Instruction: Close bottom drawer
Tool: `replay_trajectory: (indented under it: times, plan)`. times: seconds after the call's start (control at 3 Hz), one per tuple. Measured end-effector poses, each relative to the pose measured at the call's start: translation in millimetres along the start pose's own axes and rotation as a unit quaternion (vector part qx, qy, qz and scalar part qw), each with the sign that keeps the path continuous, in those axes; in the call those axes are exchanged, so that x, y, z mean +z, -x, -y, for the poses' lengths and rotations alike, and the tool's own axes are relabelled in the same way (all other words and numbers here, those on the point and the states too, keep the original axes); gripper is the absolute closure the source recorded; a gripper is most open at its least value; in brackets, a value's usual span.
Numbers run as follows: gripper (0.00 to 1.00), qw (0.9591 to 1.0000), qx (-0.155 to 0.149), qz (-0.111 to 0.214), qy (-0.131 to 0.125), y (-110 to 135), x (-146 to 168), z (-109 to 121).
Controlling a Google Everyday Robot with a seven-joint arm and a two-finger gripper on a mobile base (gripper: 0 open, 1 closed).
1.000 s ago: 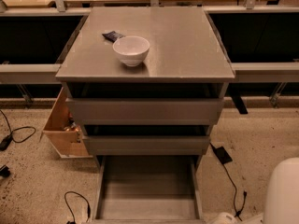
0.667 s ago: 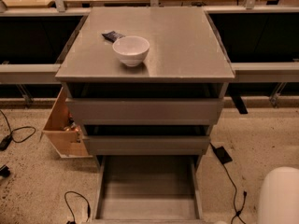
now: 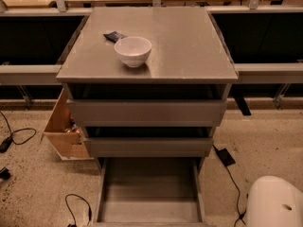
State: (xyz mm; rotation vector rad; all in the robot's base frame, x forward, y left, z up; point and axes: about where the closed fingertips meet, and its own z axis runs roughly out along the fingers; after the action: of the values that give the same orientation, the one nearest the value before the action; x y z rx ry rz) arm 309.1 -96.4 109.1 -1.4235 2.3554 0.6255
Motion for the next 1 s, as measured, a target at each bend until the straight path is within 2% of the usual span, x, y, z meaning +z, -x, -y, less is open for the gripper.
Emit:
replay_trajectory:
  times: [0.33, 1.0]
  plan:
    - [1.00, 0.9994, -0.014, 0.018, -0.028, 17, -5, 31]
    - [1.00, 0.9986, -0.023, 0.028, -0.038, 24, 1, 43]
